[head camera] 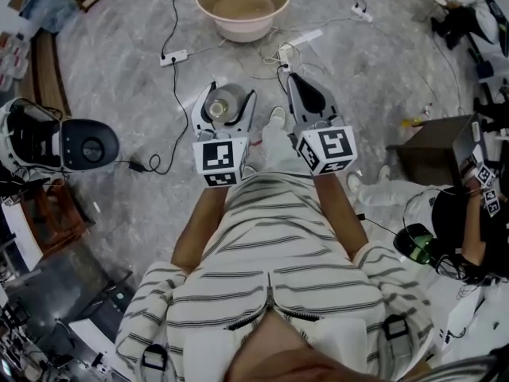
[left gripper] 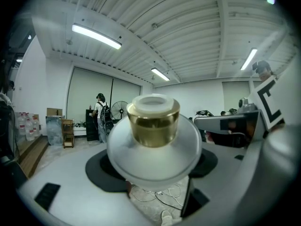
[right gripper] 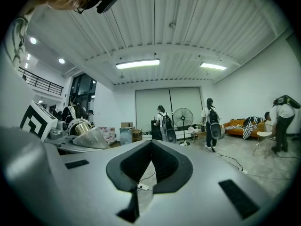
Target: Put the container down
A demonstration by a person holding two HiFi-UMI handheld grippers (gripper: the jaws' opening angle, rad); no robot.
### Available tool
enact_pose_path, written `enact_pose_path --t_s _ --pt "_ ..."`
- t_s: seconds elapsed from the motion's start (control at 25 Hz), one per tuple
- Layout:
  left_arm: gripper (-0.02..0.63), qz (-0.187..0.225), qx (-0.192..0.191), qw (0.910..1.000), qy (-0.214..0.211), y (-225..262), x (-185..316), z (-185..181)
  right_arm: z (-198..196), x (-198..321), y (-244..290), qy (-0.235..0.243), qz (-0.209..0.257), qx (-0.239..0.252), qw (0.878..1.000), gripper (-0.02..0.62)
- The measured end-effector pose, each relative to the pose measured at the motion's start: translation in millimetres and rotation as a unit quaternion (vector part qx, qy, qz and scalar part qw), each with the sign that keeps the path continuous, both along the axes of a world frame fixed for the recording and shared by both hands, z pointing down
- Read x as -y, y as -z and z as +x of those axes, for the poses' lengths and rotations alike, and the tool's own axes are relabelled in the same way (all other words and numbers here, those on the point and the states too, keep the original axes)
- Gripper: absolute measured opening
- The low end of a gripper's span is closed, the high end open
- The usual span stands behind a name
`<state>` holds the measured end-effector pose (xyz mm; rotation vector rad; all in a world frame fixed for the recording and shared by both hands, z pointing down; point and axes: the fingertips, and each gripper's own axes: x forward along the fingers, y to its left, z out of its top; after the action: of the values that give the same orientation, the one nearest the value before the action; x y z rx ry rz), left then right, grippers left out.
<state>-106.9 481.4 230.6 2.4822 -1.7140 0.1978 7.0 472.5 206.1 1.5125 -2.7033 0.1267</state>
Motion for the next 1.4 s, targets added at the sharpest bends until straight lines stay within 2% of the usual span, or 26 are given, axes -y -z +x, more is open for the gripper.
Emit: enact_pose_path --t_s 0.32,0.48,0.76,1.12,1.4 --pt "0.331 -0.006 0.009 0.9999 0.006 -3 40 -11 -14 41 -8 0.008 -0.004 0.003 1.000 0.009" --pt "0.331 -0.009 0.019 0.9998 0.000 -7 73 -9 -14 78 -14 0.002 -0.009 0.012 1.000 0.009" --pt "0.331 -0.024 0.025 0.9994 0.000 -15 160 -9 -11 166 -17 0.003 -0.017 0.018 1.000 0.009" --pt "0.331 -0.034 0.033 0.9989 0.006 -9 286 15 7 299 -11 0.015 -0.029 0.022 0.999 0.009" --pt "0.331 -0.041 0.034 0.9985 0.014 -17 355 24 20 371 -21 0.017 -0.038 0.019 0.999 0.009"
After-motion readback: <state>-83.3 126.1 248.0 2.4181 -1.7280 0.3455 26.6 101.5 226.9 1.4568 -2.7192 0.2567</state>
